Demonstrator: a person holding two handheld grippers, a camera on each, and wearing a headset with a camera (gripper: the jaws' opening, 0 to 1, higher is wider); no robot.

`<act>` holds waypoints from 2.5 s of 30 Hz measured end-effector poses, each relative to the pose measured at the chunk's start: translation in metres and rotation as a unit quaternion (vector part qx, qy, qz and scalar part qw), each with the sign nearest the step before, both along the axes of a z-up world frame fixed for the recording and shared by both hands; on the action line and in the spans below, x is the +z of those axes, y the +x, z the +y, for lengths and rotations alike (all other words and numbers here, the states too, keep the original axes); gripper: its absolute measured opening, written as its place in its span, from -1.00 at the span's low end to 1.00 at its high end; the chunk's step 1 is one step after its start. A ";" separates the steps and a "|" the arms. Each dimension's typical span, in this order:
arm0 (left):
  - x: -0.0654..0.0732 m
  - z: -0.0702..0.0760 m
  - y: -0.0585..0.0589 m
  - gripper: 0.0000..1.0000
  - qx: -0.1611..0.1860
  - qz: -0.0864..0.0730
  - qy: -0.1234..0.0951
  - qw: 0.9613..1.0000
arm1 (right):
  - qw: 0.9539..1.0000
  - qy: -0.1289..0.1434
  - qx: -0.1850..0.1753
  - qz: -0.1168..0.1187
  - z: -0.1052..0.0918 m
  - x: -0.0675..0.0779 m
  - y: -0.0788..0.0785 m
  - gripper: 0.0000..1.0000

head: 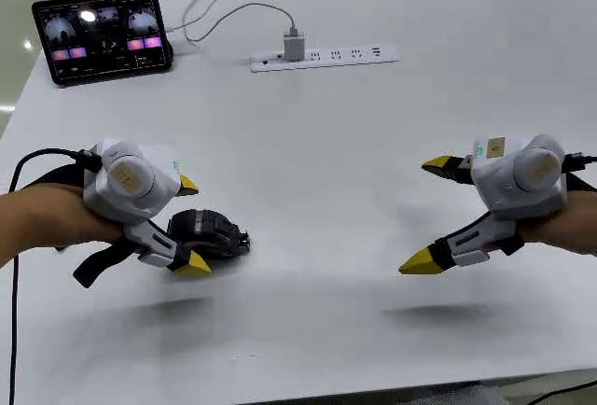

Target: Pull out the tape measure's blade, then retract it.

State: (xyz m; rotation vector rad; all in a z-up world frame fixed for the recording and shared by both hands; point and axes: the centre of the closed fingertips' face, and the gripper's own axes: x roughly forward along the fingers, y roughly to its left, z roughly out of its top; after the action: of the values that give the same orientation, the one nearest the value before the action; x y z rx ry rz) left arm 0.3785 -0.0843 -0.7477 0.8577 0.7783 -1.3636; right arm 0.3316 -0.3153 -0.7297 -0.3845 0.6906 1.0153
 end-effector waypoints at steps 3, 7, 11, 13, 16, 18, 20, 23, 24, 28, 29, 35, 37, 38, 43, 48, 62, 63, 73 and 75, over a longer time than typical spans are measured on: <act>-0.002 -0.003 -0.003 0.25 -0.009 0.004 0.005 1.000 | 1.000 0.002 0.012 -0.001 0.009 -0.002 0.001 0.98; -0.006 0.000 -0.001 0.13 -0.041 -0.012 0.025 0.999 | 1.000 0.000 0.021 0.005 0.019 -0.004 0.004 0.98; -0.007 -0.003 0.000 0.05 -0.033 -0.011 0.024 0.999 | 1.000 0.004 0.028 0.004 0.031 -0.003 0.009 0.98; -0.007 -0.005 0.001 0.02 -0.033 -0.013 0.026 0.999 | 0.999 0.008 0.032 0.003 0.038 -0.003 0.011 0.98; -0.008 -0.006 0.000 -0.12 -0.038 -0.012 0.032 0.999 | 0.999 0.005 0.039 0.004 0.046 -0.005 0.014 0.98; -0.008 -0.007 -0.001 -0.18 -0.040 -0.014 0.034 0.999 | 0.999 0.006 0.044 0.002 0.052 -0.006 0.015 0.98; -0.007 -0.009 0.003 -0.18 -0.041 -0.025 0.031 0.998 | 0.998 -0.002 0.058 0.006 0.058 -0.008 0.013 0.98; -0.008 -0.009 0.000 -0.22 -0.046 -0.021 0.034 0.998 | 0.997 -0.012 0.077 0.000 0.066 -0.011 0.013 0.98; -0.008 -0.009 -0.001 -0.25 -0.053 -0.020 0.037 0.998 | 0.997 -0.011 0.078 0.003 0.068 -0.013 0.013 0.98; -0.011 -0.008 -0.005 -0.36 -0.059 -0.018 0.048 0.997 | 0.996 -0.009 0.085 -0.014 0.077 -0.013 0.020 0.98; -0.011 -0.008 -0.005 -0.36 -0.062 -0.020 0.050 0.997 | 0.996 -0.003 0.087 -0.012 0.081 -0.013 0.021 0.98; -0.014 -0.008 -0.004 -0.37 -0.063 -0.034 0.061 0.996 | 0.995 0.008 0.098 -0.025 0.095 -0.013 0.029 0.98; -0.014 -0.008 -0.004 -0.37 -0.060 -0.033 0.062 0.996 | 0.995 0.012 0.097 -0.023 0.099 -0.013 0.031 0.98; -0.014 -0.008 -0.004 -0.37 -0.059 -0.032 0.063 0.996 | 0.995 0.013 0.098 -0.021 0.101 -0.014 0.031 0.98; -0.013 -0.008 -0.004 -0.38 -0.055 -0.033 0.063 0.996 | 0.995 0.016 0.100 -0.020 0.111 -0.017 0.032 0.90; -0.013 -0.008 -0.005 -0.38 -0.059 -0.033 0.060 0.996 | 0.993 0.023 0.114 -0.012 0.126 -0.024 0.031 0.77; -0.014 -0.008 -0.004 -0.37 -0.063 -0.025 0.049 0.996 | 0.988 0.023 0.149 -0.014 0.161 -0.029 0.030 0.40; -0.014 -0.008 -0.003 -0.37 -0.063 -0.024 0.048 0.997 | 0.988 0.022 0.150 -0.013 0.163 -0.030 0.031 0.37; -0.015 -0.008 -0.003 -0.37 -0.063 -0.026 0.045 0.997 | 0.984 0.012 0.177 -0.015 0.186 -0.044 0.037 0.04; -0.016 -0.008 -0.002 -0.37 -0.063 -0.025 0.043 0.997 | 0.983 0.007 0.181 -0.017 0.191 -0.048 0.039 -0.07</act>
State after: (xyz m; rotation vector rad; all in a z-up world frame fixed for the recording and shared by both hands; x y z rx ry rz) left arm 0.3765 -0.0926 -0.7633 1.0199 0.7596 -1.4214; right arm 0.3707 -0.1246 -0.7776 -0.5274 0.5935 1.3534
